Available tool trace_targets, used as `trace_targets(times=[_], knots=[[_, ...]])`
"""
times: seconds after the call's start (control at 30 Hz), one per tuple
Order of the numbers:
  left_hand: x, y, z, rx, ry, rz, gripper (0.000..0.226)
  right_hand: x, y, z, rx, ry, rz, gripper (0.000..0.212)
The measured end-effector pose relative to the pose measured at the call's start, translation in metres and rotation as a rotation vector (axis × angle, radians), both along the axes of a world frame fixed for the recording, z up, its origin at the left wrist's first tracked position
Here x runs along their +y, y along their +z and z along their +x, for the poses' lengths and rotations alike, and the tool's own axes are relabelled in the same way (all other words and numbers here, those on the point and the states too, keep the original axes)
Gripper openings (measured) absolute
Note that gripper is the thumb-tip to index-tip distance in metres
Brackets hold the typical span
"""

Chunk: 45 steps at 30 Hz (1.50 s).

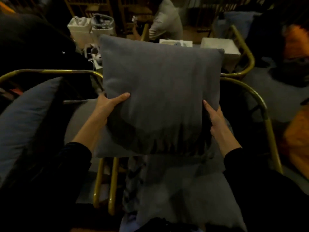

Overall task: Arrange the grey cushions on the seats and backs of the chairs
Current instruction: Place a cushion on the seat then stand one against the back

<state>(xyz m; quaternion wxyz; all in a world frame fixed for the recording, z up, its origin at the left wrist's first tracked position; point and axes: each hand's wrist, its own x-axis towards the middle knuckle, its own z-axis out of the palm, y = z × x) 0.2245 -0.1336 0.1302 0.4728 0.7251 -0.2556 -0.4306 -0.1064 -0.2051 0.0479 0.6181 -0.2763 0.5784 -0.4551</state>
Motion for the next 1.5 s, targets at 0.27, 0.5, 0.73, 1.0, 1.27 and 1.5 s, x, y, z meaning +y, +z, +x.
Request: trace_targets(times=[0.27,0.5,0.73,1.0,1.27,1.5], knots=[[-0.083,-0.043,-0.107,0.099,-0.301,0.054,0.054,-0.061,0.004,-0.131,-0.05,-0.059,-0.094,0.1],[-0.13,-0.057,-0.115,0.061,-0.152,-0.023,0.069,-0.121,0.002,-0.145,-0.121,-0.032,-0.162,0.056],[-0.119,-0.136,-0.121,0.161,-0.065,0.186,0.076,-0.125,-0.066,-0.13,-0.045,0.067,0.048,0.069],[-0.123,-0.155,-0.131,0.273,0.013,0.159,0.079,-0.109,-0.1,-0.12,0.093,0.002,0.13,0.07],[-0.126,-0.164,-0.146,0.125,0.055,0.124,0.095,-0.107,-0.109,-0.112,0.275,-0.064,0.129,0.061],[-0.102,-0.173,-0.169,-0.148,0.067,0.152,0.071,-0.067,-0.114,-0.078,0.491,-0.119,0.124,0.057]])
